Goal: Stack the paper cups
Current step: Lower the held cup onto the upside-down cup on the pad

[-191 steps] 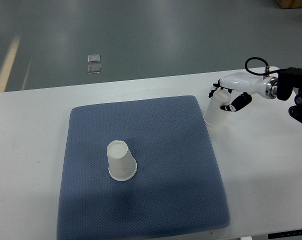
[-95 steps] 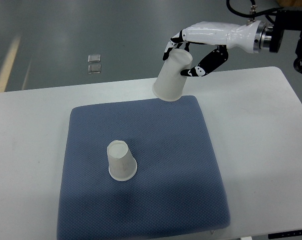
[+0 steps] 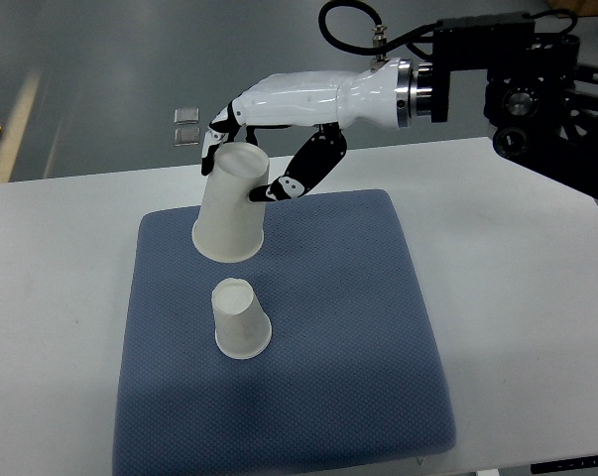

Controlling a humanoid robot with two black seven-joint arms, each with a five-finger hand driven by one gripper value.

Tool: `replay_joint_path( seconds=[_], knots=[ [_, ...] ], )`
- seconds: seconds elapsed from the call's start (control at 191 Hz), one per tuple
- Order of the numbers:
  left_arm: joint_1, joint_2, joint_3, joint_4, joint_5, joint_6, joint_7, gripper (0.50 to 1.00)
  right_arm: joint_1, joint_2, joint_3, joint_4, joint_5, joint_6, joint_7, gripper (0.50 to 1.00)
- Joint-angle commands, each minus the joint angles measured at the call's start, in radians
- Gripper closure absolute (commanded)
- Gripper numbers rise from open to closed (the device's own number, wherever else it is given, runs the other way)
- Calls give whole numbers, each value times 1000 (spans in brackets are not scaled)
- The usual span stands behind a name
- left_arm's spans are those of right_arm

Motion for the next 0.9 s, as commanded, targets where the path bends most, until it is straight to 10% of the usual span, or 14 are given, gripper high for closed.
replay_joint_path(
  seconds=[0.0,0.897],
  knots=[
    [-1,0,0,0,0,0,0,500,-9,52,-6,0,-41,8,-1,1000],
    [-1,0,0,0,1,0,0,500,-67,109,-57,0,-248,3,6,1000]
  ],
)
